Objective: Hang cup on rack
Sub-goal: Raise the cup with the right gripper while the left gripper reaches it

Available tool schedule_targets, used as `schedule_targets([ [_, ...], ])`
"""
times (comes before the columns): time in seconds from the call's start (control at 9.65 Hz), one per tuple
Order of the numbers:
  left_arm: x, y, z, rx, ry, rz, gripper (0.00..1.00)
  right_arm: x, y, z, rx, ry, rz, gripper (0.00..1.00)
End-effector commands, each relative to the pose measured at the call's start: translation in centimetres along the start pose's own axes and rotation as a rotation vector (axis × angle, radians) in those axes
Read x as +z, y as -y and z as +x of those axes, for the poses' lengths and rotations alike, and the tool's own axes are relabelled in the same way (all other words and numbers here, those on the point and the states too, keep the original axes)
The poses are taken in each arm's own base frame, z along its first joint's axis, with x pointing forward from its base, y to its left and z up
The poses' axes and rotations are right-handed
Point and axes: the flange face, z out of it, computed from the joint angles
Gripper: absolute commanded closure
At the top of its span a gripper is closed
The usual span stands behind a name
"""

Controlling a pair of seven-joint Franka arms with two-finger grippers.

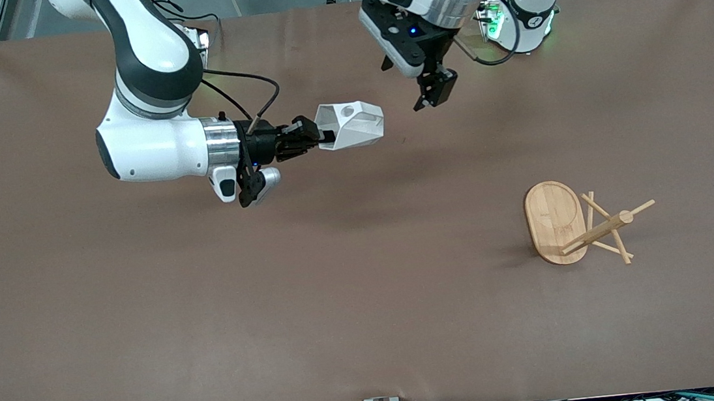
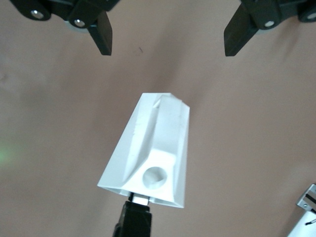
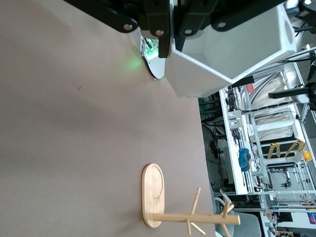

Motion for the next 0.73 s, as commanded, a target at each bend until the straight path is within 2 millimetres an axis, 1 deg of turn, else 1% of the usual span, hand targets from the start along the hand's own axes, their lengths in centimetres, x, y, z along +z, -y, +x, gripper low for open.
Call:
schedule_targets([
  [0.0,3.1,-0.7,-0.8,0.021,0.003,0.000,0.00,1.0,1.1,-0.3,0.013,0.017,0.030,1.00],
  [0.1,4.2,-1.4,-0.8,0.033,-0.008,0.003,0.00,1.4,1.5,-0.5,0.015,0.023,0.048,1.00],
  [0.31,5.4,-1.5,-1.0,0.073,-0.024,0.008,0.00,2.1,1.9,-0.7,0.015,0.030,0.061,1.00],
  [0.62,6.7,0.4,-2.0,0.142,-0.088,-0.061,0.00,2.7,2.4,-1.0,0.013,0.035,0.070,0.99],
])
